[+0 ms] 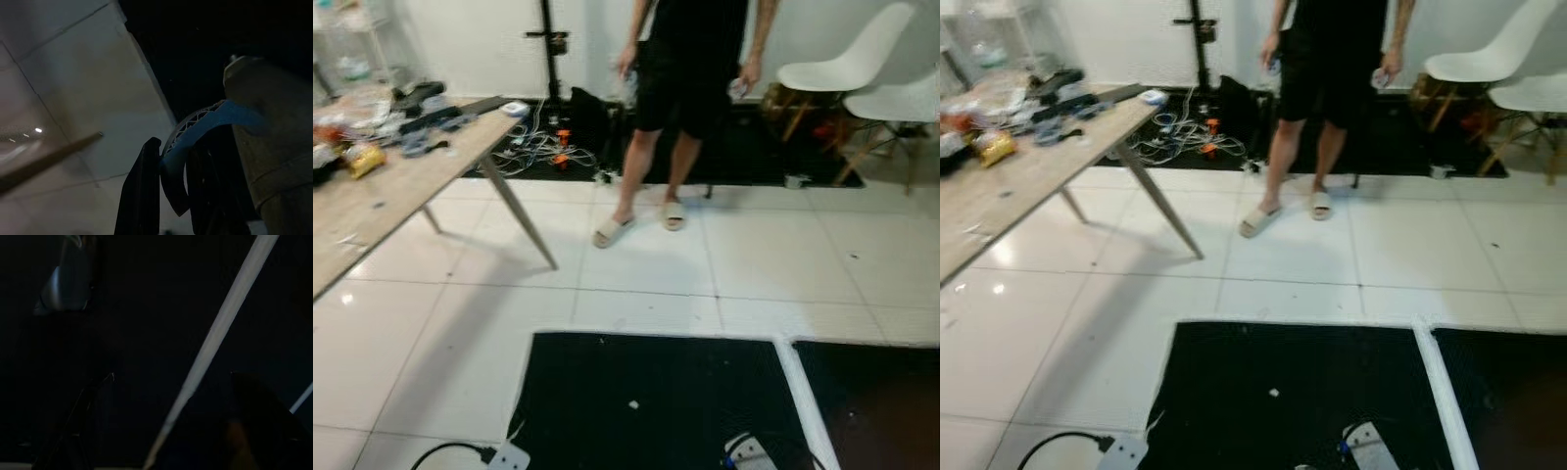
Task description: Picking trash to rubbish bin
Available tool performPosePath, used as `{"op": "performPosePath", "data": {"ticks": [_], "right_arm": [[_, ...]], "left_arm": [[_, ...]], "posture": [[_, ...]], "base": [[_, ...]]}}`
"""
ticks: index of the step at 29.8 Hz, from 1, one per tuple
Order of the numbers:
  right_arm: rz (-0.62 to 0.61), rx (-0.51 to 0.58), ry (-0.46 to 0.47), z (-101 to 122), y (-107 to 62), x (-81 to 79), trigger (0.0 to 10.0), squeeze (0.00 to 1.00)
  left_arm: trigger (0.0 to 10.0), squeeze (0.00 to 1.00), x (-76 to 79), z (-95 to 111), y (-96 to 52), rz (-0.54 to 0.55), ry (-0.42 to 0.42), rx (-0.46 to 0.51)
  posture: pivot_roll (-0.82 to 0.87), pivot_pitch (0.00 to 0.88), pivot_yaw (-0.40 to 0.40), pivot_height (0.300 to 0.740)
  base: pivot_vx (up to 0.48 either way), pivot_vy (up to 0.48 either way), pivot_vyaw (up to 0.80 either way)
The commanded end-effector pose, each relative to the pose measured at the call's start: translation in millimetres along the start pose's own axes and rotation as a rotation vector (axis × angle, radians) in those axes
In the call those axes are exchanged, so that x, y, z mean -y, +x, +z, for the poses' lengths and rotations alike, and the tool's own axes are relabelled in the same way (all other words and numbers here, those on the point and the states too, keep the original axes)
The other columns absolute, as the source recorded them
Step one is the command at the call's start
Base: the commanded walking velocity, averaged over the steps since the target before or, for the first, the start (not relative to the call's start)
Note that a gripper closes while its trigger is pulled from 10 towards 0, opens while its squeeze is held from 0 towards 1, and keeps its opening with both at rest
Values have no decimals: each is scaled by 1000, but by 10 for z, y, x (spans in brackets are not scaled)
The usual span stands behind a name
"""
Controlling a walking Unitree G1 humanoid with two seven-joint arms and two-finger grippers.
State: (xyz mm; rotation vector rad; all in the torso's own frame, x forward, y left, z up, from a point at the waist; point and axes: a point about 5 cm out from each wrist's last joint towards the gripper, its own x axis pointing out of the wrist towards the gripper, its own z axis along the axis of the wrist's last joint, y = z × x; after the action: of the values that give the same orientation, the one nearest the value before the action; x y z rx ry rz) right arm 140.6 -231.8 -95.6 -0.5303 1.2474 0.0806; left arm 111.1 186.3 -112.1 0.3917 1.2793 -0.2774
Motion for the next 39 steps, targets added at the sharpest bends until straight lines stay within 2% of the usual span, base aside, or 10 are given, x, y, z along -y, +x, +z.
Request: {"op": "performPosePath", "data": {"ticks": [1, 8, 23, 39], "right_arm": [[-2, -8, -2, -28, 0, 15, 10000, 0], [-1, -13, -8, -49, 0, 30, 10000, 0], [5, -11, -8, -31, 0, 23, 10000, 0], [11, -17, 2, -49, 0, 1, 10000, 0]], "left_arm": [[10000, 0, 106, -158, -2, -52, 18, -63], [10000, 0, 104, -178, -4, -57, 42, -69], [10000, 0, 153, -254, -9, -67, 36, -84], [10000, 0, 162, -229, -7, -75, 36, -81]], "posture": [[-99, 36, 87, 740], [-102, 24, 85, 740], [-99, 33, 85, 740], [-106, 42, 90, 740]], "base": [[0, 0, -781], [0, 0, -780], [0, 0, -775], [0, 0, -775]]}}
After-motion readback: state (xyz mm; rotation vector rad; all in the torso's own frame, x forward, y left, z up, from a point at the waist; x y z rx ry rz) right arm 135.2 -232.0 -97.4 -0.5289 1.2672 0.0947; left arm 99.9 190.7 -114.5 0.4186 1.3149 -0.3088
